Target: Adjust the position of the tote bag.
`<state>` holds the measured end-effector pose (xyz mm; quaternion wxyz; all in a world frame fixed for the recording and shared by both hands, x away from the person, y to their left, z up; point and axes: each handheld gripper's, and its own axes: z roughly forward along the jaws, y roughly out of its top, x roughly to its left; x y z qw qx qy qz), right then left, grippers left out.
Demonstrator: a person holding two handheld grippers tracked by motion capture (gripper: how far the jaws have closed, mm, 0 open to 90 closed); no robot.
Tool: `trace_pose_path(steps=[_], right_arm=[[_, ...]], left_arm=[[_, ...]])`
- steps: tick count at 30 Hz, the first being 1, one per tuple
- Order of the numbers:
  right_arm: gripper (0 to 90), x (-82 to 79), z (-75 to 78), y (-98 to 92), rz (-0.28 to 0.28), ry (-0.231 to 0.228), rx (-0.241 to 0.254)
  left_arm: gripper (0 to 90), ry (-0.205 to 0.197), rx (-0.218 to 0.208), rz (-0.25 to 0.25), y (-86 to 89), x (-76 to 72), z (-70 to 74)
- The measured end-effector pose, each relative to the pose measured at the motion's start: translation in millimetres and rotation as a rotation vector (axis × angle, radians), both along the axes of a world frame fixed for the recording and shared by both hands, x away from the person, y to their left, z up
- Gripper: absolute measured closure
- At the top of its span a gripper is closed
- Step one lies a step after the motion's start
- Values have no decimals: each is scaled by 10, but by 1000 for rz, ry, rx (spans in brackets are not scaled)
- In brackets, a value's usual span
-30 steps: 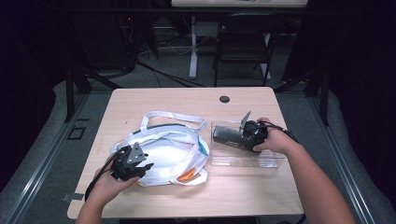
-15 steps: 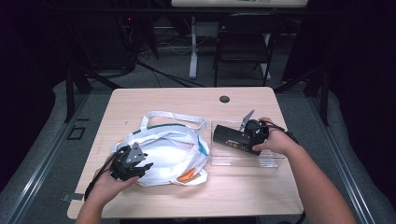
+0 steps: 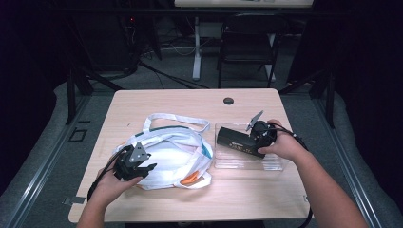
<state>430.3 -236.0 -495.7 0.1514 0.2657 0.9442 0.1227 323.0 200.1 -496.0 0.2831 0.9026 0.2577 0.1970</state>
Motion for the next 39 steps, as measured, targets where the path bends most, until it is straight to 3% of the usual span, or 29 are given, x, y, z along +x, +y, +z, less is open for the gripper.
trace_pose_path(steps=[8, 9, 14, 18, 20, 24, 26, 27, 29, 30, 34, 39], right_arm=[[374, -107, 22, -56, -140, -9, 37], [379, -109, 35, -75, -146, 1, 21], [386, -158, 25, -160, -230, -7, 69], [385, -175, 14, -229, -266, 1, 67], [381, -187, -18, -250, -292, -3, 99], [372, -182, -40, -299, -301, 19, 64], [372, -192, -81, -304, -322, 20, 89], [372, -185, -75, -316, -312, 30, 66], [372, -188, -103, -318, -326, 32, 90], [371, -182, -95, -323, -319, 39, 71], [372, -182, -111, -316, -336, 31, 93], [373, -174, -105, -320, -335, 32, 84]], left_arm=[[579, -6, -6, -10, -32, 54, 24], [579, -4, -5, -11, -35, 61, 26], [578, -1, -3, -7, -49, 95, 20], [577, -2, -5, -8, -55, 111, 22], [577, -2, -6, -7, -58, 115, 22], [577, -1, -4, -10, -64, 122, 20], [577, 0, -4, -10, -69, 123, 17], [577, 0, -3, -11, -70, 124, 17], [577, -1, -3, -11, -71, 124, 17], [577, -1, -2, -11, -71, 124, 17], [577, -1, -2, -8, -65, 124, 19], [577, -3, -5, -5, -60, 125, 22]])
